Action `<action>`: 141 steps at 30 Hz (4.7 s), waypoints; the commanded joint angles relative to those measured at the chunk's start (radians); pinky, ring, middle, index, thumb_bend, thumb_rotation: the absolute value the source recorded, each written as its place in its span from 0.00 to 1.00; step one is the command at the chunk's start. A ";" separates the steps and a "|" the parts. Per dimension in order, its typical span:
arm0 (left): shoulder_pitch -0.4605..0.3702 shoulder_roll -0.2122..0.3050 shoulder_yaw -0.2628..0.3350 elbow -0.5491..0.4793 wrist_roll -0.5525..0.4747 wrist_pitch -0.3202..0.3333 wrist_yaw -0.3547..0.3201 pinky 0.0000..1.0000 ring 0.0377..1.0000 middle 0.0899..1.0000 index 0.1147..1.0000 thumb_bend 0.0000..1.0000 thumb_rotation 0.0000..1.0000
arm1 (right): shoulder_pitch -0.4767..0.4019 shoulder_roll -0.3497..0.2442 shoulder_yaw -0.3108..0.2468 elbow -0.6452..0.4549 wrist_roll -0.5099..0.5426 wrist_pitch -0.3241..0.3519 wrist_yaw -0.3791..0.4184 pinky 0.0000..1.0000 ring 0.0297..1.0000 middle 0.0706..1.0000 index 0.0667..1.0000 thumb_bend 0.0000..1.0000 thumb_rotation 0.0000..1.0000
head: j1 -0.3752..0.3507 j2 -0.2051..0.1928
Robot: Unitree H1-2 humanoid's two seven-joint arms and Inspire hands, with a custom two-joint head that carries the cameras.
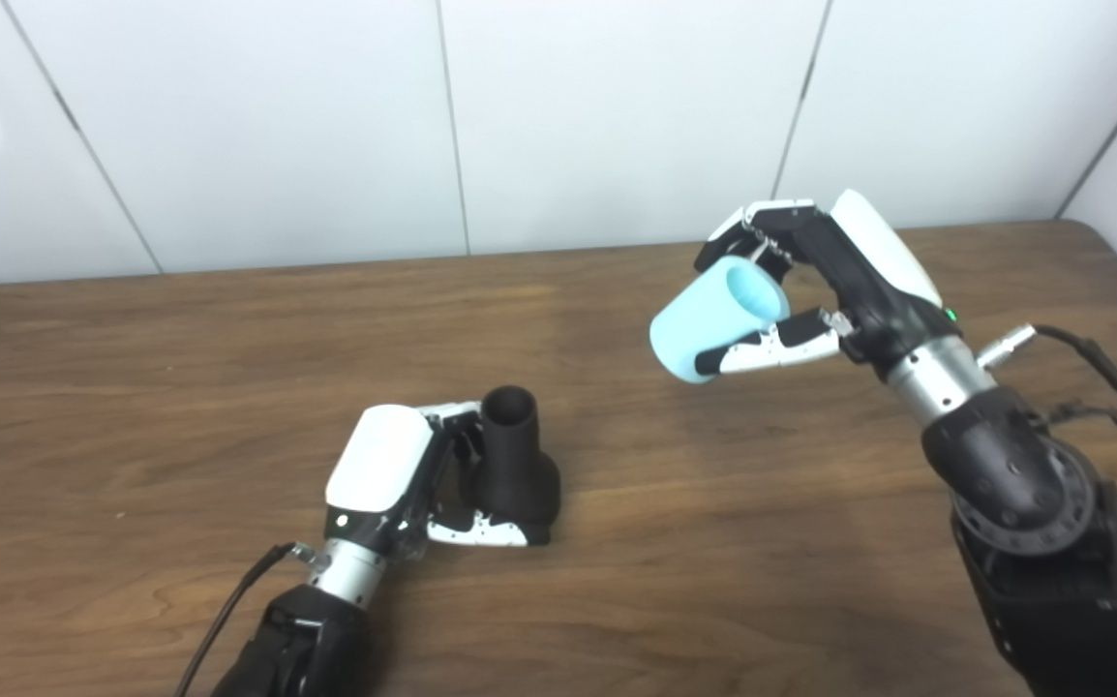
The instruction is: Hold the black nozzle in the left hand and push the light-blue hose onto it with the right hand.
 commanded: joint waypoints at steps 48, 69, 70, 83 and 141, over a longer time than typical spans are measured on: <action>0.133 -0.069 -0.120 0.067 0.060 0.173 -0.174 0.37 0.48 0.48 0.42 0.48 0.00 | -0.098 0.135 0.078 0.054 -0.002 -0.096 -0.034 0.34 0.39 0.47 0.49 0.50 0.00 | 0.115 0.008; 0.130 -0.084 -0.134 0.040 0.059 0.212 -0.198 0.36 0.48 0.50 0.42 0.47 0.00 | -0.044 0.124 0.100 0.097 0.025 -0.143 -0.027 0.35 0.37 0.48 0.50 0.50 0.00 | 0.137 0.028; 0.130 -0.085 -0.135 0.039 0.059 0.215 -0.201 0.37 0.48 0.50 0.42 0.47 0.00 | -0.042 0.121 0.100 0.097 0.028 -0.143 -0.027 0.36 0.38 0.48 0.50 0.50 0.00 | 0.138 0.028; 0.124 -0.093 -0.142 0.042 0.061 0.216 -0.200 0.35 0.48 0.52 0.40 0.47 0.00 | -0.054 0.103 0.102 0.082 0.043 -0.119 -0.009 0.37 0.38 0.47 0.50 0.50 0.00 | 0.153 0.034; 0.138 -0.072 -0.144 0.014 0.052 0.223 -0.218 0.37 0.49 0.50 0.43 0.47 0.00 | -0.101 0.052 0.109 0.047 0.071 -0.004 0.051 0.34 0.37 0.47 0.51 0.49 0.00 | 0.159 0.064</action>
